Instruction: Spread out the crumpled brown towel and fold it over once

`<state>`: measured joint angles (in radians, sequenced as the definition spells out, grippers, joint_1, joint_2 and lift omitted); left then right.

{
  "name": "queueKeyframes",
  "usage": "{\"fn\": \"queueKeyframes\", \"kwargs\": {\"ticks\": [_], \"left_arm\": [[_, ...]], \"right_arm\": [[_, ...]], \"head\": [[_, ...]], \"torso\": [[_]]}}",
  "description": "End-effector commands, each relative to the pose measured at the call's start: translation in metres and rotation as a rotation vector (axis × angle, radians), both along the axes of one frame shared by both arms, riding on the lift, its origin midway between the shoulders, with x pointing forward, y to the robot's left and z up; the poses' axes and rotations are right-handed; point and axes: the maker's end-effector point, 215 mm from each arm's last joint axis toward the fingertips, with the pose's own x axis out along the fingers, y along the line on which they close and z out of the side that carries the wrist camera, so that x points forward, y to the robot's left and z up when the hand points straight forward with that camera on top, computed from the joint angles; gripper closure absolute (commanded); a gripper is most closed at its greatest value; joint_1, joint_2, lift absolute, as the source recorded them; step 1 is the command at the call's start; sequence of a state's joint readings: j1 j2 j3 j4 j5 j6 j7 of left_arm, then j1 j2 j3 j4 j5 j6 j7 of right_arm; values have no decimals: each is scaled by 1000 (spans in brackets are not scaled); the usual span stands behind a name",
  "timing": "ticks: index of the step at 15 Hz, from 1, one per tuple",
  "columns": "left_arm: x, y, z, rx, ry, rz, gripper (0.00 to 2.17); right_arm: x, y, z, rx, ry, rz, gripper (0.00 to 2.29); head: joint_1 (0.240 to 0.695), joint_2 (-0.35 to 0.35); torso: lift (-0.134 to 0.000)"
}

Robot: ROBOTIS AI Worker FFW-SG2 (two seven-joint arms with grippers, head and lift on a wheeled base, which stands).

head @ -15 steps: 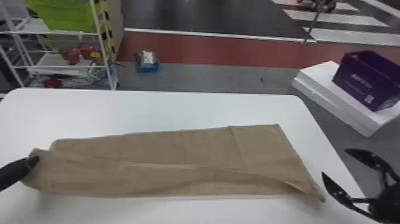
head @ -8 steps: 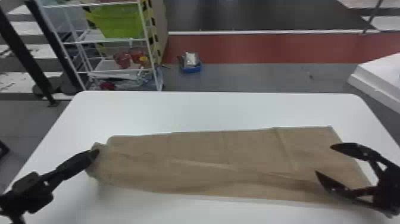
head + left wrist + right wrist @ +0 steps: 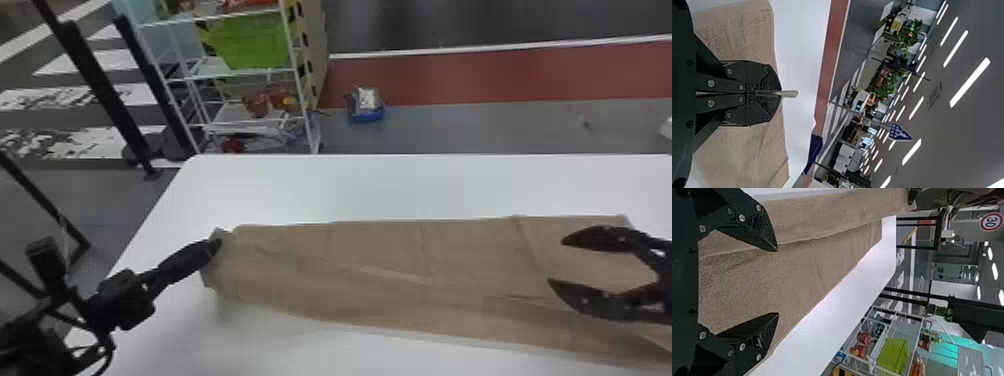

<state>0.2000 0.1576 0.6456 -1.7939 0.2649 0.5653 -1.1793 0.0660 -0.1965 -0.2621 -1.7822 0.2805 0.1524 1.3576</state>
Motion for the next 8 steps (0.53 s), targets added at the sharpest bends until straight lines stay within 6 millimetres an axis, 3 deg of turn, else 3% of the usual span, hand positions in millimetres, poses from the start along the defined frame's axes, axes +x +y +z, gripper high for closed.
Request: {"fn": "queueKeyframes", "kwargs": {"ticks": [1, 5, 8], "left_arm": [[5, -3, 0, 2, 5, -7, 1430], [10, -10, -2, 10, 17, -20, 1430], [9, -12, -4, 12, 27, -24, 1430]], "right_arm": [[-7, 5, 4, -70, -18, 46, 363], [-54, 34, 7, -178, -91, 147, 363], [-58, 23, -10, -249, -58, 128, 373]], "head": [[695, 188], [695, 202], [695, 223]], "torso": [[-123], [-123], [-123]]}}
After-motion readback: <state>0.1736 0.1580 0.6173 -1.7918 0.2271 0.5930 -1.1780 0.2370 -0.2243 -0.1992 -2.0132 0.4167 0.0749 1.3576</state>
